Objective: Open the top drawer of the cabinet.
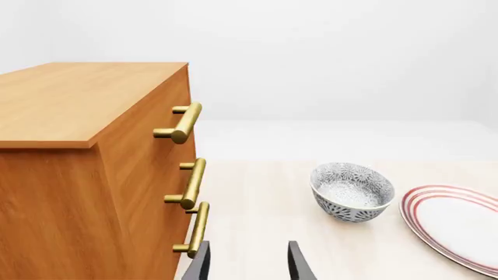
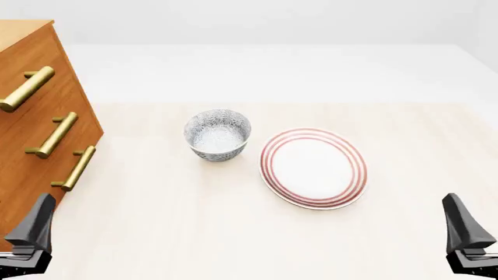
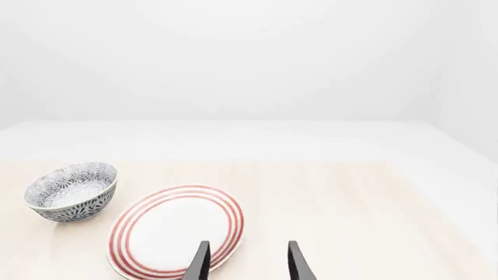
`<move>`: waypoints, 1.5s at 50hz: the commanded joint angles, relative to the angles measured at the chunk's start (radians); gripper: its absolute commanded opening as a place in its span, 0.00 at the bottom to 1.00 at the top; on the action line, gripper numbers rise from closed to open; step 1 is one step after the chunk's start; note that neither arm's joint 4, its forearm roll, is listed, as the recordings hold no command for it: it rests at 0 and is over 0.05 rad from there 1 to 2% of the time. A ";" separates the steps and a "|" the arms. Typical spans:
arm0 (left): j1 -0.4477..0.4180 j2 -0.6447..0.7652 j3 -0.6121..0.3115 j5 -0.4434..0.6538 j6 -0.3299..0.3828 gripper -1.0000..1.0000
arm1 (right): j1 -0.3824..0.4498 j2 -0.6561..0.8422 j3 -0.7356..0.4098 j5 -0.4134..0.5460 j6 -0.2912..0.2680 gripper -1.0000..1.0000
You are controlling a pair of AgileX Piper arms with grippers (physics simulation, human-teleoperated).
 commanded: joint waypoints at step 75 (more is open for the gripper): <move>0.027 0.180 -0.278 0.212 0.605 1.00 | 0.002 0.001 -0.002 0.000 -0.010 1.00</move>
